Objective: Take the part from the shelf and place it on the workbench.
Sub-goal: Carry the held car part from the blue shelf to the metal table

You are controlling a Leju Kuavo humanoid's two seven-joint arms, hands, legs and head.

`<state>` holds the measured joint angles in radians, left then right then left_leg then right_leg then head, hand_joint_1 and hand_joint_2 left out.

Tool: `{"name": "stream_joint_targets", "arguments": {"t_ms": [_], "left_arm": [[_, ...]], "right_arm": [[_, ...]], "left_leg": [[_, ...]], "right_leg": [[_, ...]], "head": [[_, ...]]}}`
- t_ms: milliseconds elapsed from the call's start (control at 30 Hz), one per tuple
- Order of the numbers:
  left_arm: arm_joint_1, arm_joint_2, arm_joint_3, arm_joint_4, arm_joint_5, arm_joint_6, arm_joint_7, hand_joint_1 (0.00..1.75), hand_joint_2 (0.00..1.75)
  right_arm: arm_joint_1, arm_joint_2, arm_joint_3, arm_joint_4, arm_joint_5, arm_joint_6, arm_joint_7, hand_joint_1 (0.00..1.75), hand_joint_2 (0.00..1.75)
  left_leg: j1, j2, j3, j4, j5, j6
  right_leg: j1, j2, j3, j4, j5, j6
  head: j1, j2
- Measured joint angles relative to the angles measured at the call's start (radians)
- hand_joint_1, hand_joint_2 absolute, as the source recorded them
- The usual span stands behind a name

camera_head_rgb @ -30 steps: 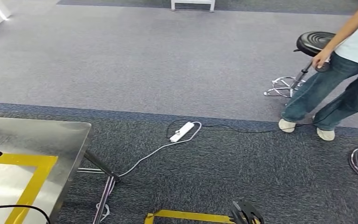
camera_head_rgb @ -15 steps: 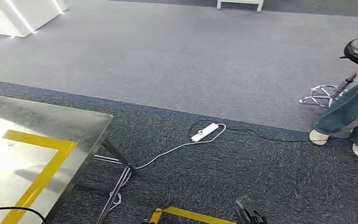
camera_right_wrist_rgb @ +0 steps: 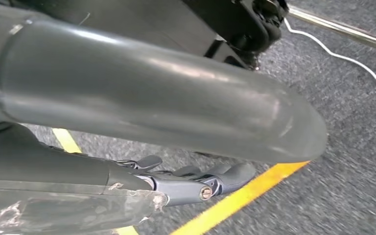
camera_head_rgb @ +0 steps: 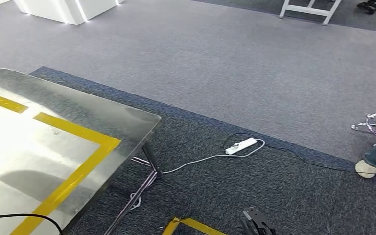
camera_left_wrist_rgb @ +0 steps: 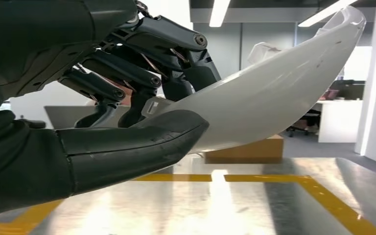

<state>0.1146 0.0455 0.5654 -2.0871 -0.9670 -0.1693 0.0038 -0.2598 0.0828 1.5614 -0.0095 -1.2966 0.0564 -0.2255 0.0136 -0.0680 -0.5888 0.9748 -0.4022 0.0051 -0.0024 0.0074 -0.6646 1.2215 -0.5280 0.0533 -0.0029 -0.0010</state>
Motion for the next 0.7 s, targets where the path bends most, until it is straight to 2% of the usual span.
{"name": "stream_joint_targets", "arguments": {"t_ms": [33,67,100,133,167,200,233,267,333,367,400,433,467,500,567,600,633,667,700], "left_arm": [[0.0,0.0,0.0,0.0,-0.009,0.004,0.0,1.59,1.75],[-0.001,0.0,0.0,0.0,-0.029,0.015,0.0,1.59,1.75],[-0.002,0.0,-0.001,0.0,-0.062,0.033,-0.002,1.59,1.75],[-0.003,-0.001,-0.001,0.0,-0.106,0.059,-0.005,1.59,1.75],[-0.003,-0.001,-0.001,0.001,-0.159,0.09,-0.009,1.59,1.75],[-0.003,-0.002,-0.001,0.001,-0.214,0.121,-0.013,1.59,1.75],[-0.001,-0.002,-0.001,0.003,-0.269,0.151,-0.016,1.59,1.75],[-0.001,-0.002,-0.001,0.005,-0.32,0.178,-0.017,1.59,1.75],[-0.002,-0.002,-0.004,0.014,-0.409,0.228,-0.018,1.59,1.75],[-0.001,-0.002,-0.006,0.022,-0.443,0.248,-0.018,1.59,1.75],[0.001,-0.002,-0.007,0.031,-0.471,0.263,-0.018,1.59,1.75],[0.005,-0.002,-0.007,0.04,-0.491,0.273,-0.016,1.59,1.75],[0.011,-0.002,-0.007,0.049,-0.504,0.275,-0.015,1.59,1.75],[0.019,-0.002,-0.006,0.055,-0.512,0.272,-0.014,1.59,1.75],[0.037,-0.002,-0.005,0.064,-0.518,0.263,-0.014,1.59,1.75],[0.044,-0.002,-0.005,0.067,-0.519,0.262,-0.014,1.59,1.75],[0.049,-0.003,-0.004,0.07,-0.519,0.26,-0.015,1.59,1.75],[0.053,-0.003,-0.004,0.072,-0.519,0.258,-0.015,1.59,1.75],[0.058,-0.004,-0.003,0.073,-0.519,0.254,-0.016,1.59,1.75]], "right_arm": [[-0.001,0.0,0.0,0.0,0.0,0.0,0.0,0.0,0.0],[-0.001,0.0,0.0,0.0,0.0,-0.001,0.0,0.0,0.0],[-0.002,0.0,0.0,0.0,0.0,0.0,0.001,0.0,0.0],[-0.002,0.0,0.0,-0.001,0.0,0.001,0.002,0.0,0.0],[-0.002,0.0,0.0,-0.003,0.0,0.003,0.003,0.0,0.0],[-0.002,0.0,0.0,-0.004,0.0,0.004,0.005,0.0,0.0],[-0.003,0.0,0.0,-0.006,-0.001,0.005,0.005,0.0,0.0],[-0.004,0.0,0.0,-0.008,-0.001,0.005,0.006,0.0,0.0],[-0.004,-0.001,0.0,-0.011,-0.003,0.006,0.008,0.0,0.0],[-0.002,-0.001,0.0,-0.012,-0.003,0.006,0.01,0.0,0.0],[-0.001,-0.001,0.0,-0.014,-0.003,0.007,0.012,0.0,0.0],[0.0,-0.001,0.0,-0.016,-0.003,0.006,0.014,0.0,0.0],[0.0,-0.001,0.0,-0.017,-0.003,0.006,0.015,0.0,0.0],[-0.001,-0.002,0.0,-0.02,-0.003,0.006,0.016,0.0,0.0],[-0.003,-0.002,0.0,-0.024,-0.003,0.005,0.016,0.0,0.0],[-0.003,-0.002,0.0,-0.025,-0.003,0.004,0.016,0.0,0.0],[-0.003,-0.002,0.0,-0.027,-0.003,0.004,0.016,0.0,0.0],[-0.003,-0.003,0.0,-0.028,-0.003,0.004,0.017,0.0,0.0],[-0.004,-0.003,0.0,-0.029,-0.003,0.003,0.017,0.0,0.0]], "left_leg": [[0.002,-0.013,0.0,0.001,0.0,-0.004],[0.003,-0.025,-0.002,0.005,-0.001,-0.009],[0.004,-0.037,-0.007,0.008,0.0,-0.016],[0.006,-0.048,-0.012,0.009,0.002,-0.023],[0.008,-0.06,-0.018,0.009,0.006,-0.031],[0.01,-0.069,-0.022,0.009,0.009,-0.037],[0.01,-0.059,-0.026,0.016,0.006,-0.041],[0.008,-0.036,-0.037,0.038,-0.007,-0.045],[0.004,0.027,-0.082,0.138,-0.063,-0.05],[0.004,0.044,-0.112,0.203,-0.095,-0.052],[0.004,0.051,-0.138,0.257,-0.117,-0.053],[0.004,0.054,-0.15,0.285,-0.122,-0.053],[0.003,0.055,-0.144,0.276,-0.109,-0.052],[0.002,0.062,-0.119,0.233,-0.081,-0.048],[-0.009,0.107,-0.047,0.102,-0.027,-0.037],[-0.014,0.128,-0.021,0.052,-0.013,-0.03],[-0.019,0.141,-0.008,0.024,-0.01,-0.025],[-0.022,0.139,-0.007,0.015,-0.013,-0.02],[-0.021,0.124,-0.009,0.014,-0.012,-0.015]], "right_leg": [[-0.004,0.02,0.032,-0.071,0.035,0.001],[-0.009,0.047,0.064,-0.136,0.056,0.001],[-0.013,0.069,0.085,-0.18,0.067,0.0],[-0.014,0.082,0.096,-0.199,0.067,-0.003],[-0.012,0.081,0.098,-0.202,0.064,-0.008],[-0.011,0.069,0.098,-0.2,0.066,-0.015],[-0.011,0.057,0.098,-0.2,0.067,-0.023],[-0.011,0.044,0.099,-0.202,0.068,-0.03],[-0.008,0.016,0.101,-0.204,0.068,-0.041],[-0.006,0.001,0.1,-0.205,0.067,-0.044],[-0.004,-0.013,0.1,-0.205,0.067,-0.046],[-0.002,-0.028,0.1,-0.204,0.066,-0.047],[-0.001,-0.042,0.1,-0.204,0.065,-0.047],[0.001,-0.056,0.102,-0.204,0.063,-0.047],[0.005,-0.079,0.106,-0.203,0.059,-0.044],[0.009,-0.09,0.108,-0.203,0.056,-0.04],[0.012,-0.101,0.11,-0.203,0.053,-0.036],[0.015,-0.113,0.113,-0.204,0.051,-0.032],[0.016,-0.126,0.116,-0.207,0.048,-0.028]], "head": [[0.0,0.0],[0.0,0.0],[0.0,0.0],[-0.001,0.0],[-0.001,0.0],[-0.001,0.0],[-0.001,0.0],[-0.004,0.0],[-0.01,0.0],[-0.011,0.0],[-0.011,0.0],[-0.012,0.0],[-0.011,0.0],[-0.011,0.0],[-0.012,0.0],[-0.012,0.0],[-0.011,0.0],[-0.011,0.0],[-0.01,0.0]]}}
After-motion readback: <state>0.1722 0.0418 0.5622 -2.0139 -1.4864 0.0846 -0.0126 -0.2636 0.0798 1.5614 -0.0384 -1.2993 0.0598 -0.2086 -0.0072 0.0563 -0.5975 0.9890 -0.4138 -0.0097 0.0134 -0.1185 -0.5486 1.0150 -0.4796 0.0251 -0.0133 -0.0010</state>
